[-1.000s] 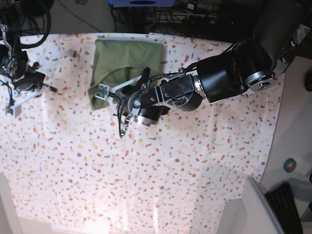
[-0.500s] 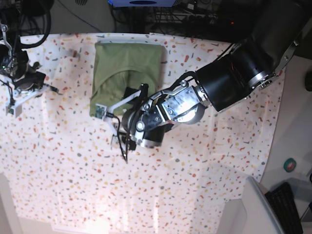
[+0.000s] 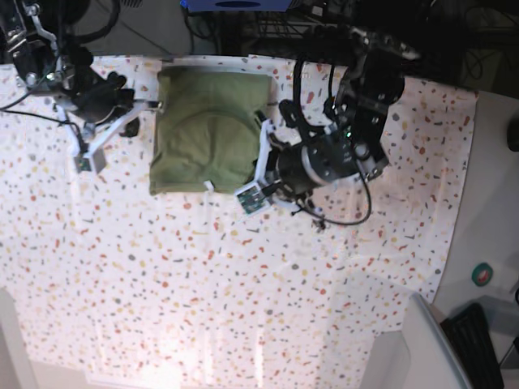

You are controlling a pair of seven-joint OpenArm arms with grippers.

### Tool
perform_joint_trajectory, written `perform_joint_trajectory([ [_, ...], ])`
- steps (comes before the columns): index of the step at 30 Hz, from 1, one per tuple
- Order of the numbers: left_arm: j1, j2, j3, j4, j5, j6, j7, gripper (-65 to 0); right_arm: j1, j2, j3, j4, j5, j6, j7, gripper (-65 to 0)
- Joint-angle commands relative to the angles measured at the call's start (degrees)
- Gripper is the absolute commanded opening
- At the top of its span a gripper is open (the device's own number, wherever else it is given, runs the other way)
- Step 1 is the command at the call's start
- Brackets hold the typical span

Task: Layout the t-shirt on the table in an organized manner, then fold the t-shirt properly
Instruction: 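Square the folded bundle's sides with both grippers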

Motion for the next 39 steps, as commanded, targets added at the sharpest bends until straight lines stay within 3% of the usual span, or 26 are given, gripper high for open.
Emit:
perform_joint_trajectory([
  [1,1.6,0.3,-2.0,1.6,-0.4,0.3,-1.3,-65.0,0.5,0.6,-1.9,1.2,0.2,0.3,1.2,-65.0],
  [5,10.8,0.4,-6.3,0.1,-0.5,0.3,-9.7,-65.0,0.5,0.5,-8.5,-0.2,0.2,0.3,5.7,-65.0],
  [10,15.1,1.9,-6.1,-6.8,-0.5,0.3,-18.2,-65.0,2.7,0.5,-11.7,-5.4,0.2,0.3,9.1,-65.0],
  [15,15.1,4.5,-6.0,-9.7,-0.5,0.3,-18.7,-65.0,3.9,0.5,-11.7,-9.6,0.2,0.3,10.1,-65.0],
  [19,14.8,4.9,-4.7,-10.1,-0.4,0.3,-18.7,-65.0,3.9,0.5,-11.9,-16.1,0.2,0.4,16.2,-65.0],
  [24,12.7,5.2,-4.4,-15.2,-0.4,0.3,-18.7,-65.0,3.9,0.5,-11.6,-20.6,0.2,5.7,18.8,-65.0],
  [27,12.5,5.3,-3.9,-15.0,-0.4,0.3,-18.7,-65.0,3.9,-0.4,-11.6,-21.3,0.2,5.9,19.2,-65.0],
  [31,13.4,5.3,-4.3,-9.4,-0.4,0.3,-18.6,-65.0,3.4,-0.3,-11.0,-18.8,0.2,5.8,19.0,-65.0],
  [36,15.8,4.7,-4.6,0.3,-0.5,0.3,-18.4,-65.0,-1.2,0.6,-4.0,-9.8,0.2,5.7,18.7,-65.0],
  [39,18.6,3.5,-10.1,5.5,-0.5,0.3,-18.4,-65.0,-3.8,0.6,1.1,-4.2,0.2,5.9,15.8,-65.0],
])
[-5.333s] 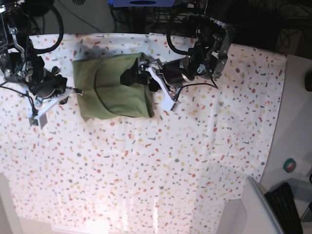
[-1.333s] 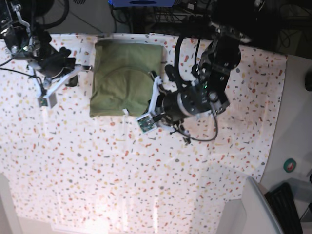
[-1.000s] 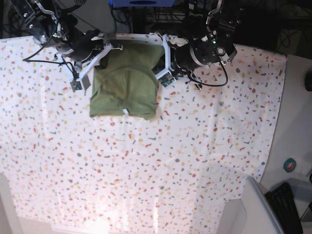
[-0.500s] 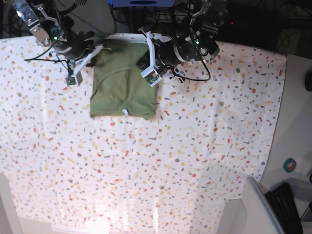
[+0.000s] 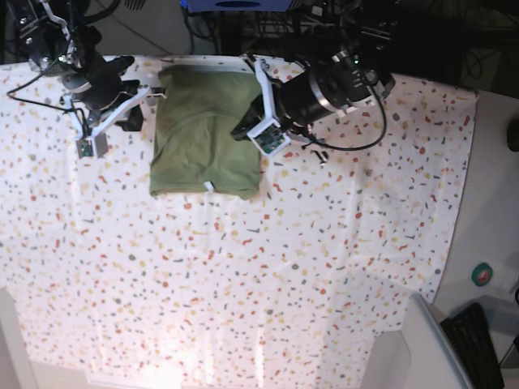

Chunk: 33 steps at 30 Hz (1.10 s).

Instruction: Layout the t-shirt on the table in an organized manner, then fold the t-shirt properly

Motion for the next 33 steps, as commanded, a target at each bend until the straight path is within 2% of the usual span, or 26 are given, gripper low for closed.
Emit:
perform_joint_trajectory([
  [1,1.1,-0.3,-3.2,1.7,0.1,0.8,-0.5,-65.0,-0.2,0.4,1.2,2.7,0.2,0.6,0.1,-65.0],
  [4,3.5,-0.2,-13.7,0.7,0.0,0.8,-0.5,-65.0,0.2,-0.1,-1.6,4.6,0.3,0.7,-0.6,-65.0],
  [9,4.1,-0.2,-31.2,-7.9,-0.6,0.8,-0.5,-65.0,3.2,-2.9,-7.5,2.2,0.3,0.8,-0.5,-65.0],
  [10,4.0,-0.2,-34.4,-9.3,-2.1,0.8,-0.5,-65.0,3.5,-3.2,-7.9,1.6,0.3,1.1,-0.5,-65.0],
  [12,4.1,-0.8,-41.7,-11.9,-8.0,0.8,-0.5,-65.0,4.0,-3.6,-7.6,-0.5,0.3,3.6,-0.5,-65.0],
  [15,5.3,-3.7,-48.6,-15.0,-17.2,0.8,-0.5,-65.0,4.7,-5.0,-5.8,-4.6,0.3,6.3,-0.4,-65.0],
  [18,7.0,-6.0,-50.4,-16.4,-22.5,0.8,-0.5,-65.0,4.8,-6.0,-3.4,-8.6,0.3,10.0,-0.4,-65.0],
  [22,8.1,-6.4,-50.8,-16.7,-23.2,0.8,-0.5,-65.0,4.9,-7.7,-1.0,-13.0,0.2,12.4,-0.4,-65.0],
  [24,8.2,-6.4,-50.8,-16.6,-23.2,0.8,-0.5,-65.0,5.2,-8.0,-0.7,-14.8,0.2,12.5,0.1,-65.0],
  [28,8.3,-6.1,-50.5,-16.7,-23.2,0.8,-0.5,-65.0,5.5,-7.5,-1.2,-17.4,0.2,12.5,5.2,-65.0],
  [33,8.3,-6.0,-50.7,-16.7,-23.2,0.8,-0.5,-65.0,3.6,-7.4,-0.7,-13.1,0.2,12.5,5.5,-65.0],
])
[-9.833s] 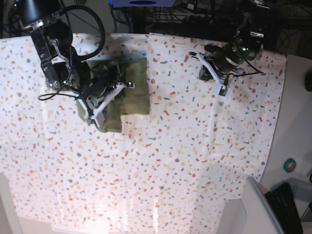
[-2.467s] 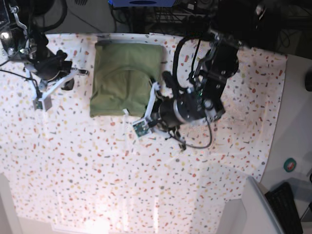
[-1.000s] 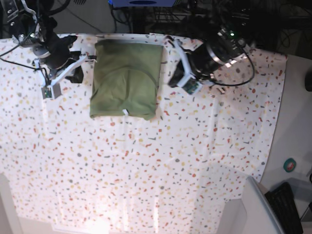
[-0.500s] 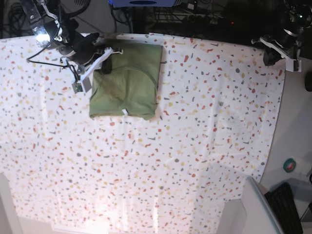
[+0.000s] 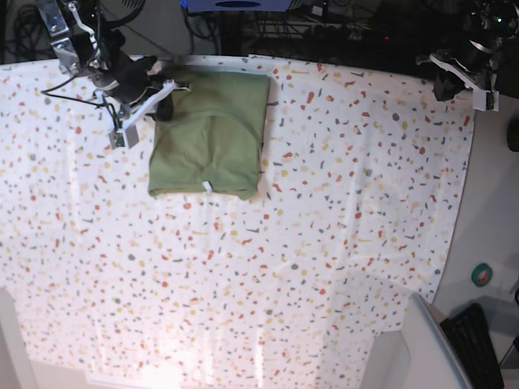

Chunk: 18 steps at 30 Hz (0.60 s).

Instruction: Layout the t-shirt on the table in an organized manner, then fold the t-shirt properly

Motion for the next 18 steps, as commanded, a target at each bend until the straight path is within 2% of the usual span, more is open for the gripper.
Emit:
perform_joint_trajectory([
  [1,0.4,-0.7,-0.5,0.8,-1.0,-0.5,-1.2,-65.0,-1.0,0.9,0.8,4.0,0.5,0.7,1.1,-65.0],
  [5,1.3,-0.8,-0.6,1.1,-1.2,-0.5,-1.2,-65.0,-7.2,1.9,2.4,14.0,0.5,0.6,0.9,-65.0],
  [8,1.6,-0.8,-0.6,1.1,-1.2,-0.5,-1.2,-65.0,-9.9,1.8,1.7,16.1,0.5,0.6,0.9,-65.0],
  [13,1.6,-0.8,-0.6,0.8,-1.2,-0.5,-1.2,-65.0,-6.6,1.5,-2.9,8.6,0.5,0.6,1.3,-65.0],
  [18,1.6,-0.7,-0.6,0.8,-1.2,-0.5,-1.2,-65.0,-3.5,-0.5,-3.3,-0.7,0.5,0.6,1.4,-65.0],
])
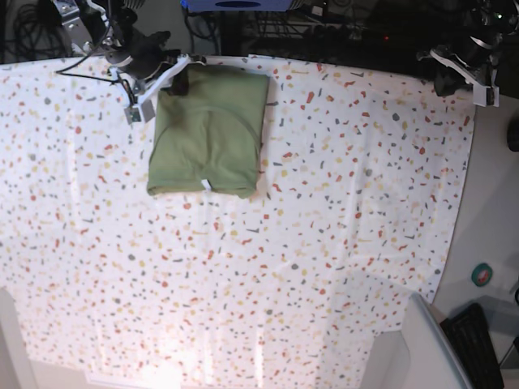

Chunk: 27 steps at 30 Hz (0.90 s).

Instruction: Layout the t-shirt on the table in an organized manner, then fold the t-shirt properly

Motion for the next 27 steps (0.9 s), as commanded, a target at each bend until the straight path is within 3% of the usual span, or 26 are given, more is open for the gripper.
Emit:
perform_joint_trajectory([
  [1,0.4,-0.7,-0.4,0.8,-0.9,-0.5,-1.2,-65.0,-0.1,0.4,0.0,0.9,0.2,0.5,0.5,-65.0],
  [9,0.4,-0.7,-0.4,0.7,-1.0,-0.5,-1.2,-65.0,-4.6,1.1,0.1,12.6,0.2,0.4,0.8,-65.0],
  [17,0.4,-0.7,-0.4,0.7,-1.1,-0.5,-1.2,-65.0,-2.2,1.0,0.4,2.8,0.2,0.4,1.1,-65.0],
  [23,0.4,-0.7,-0.4,0.7,-1.2,-0.5,-1.2,-65.0,-4.9,1.3,1.0,10.6,0.2,0.3,1.1,-65.0],
  [27,0.5,-0.7,-0.3,0.7,-1.2,-0.5,-1.2,-65.0,-4.5,1.0,3.0,8.3,0.2,0.3,0.9,-65.0],
])
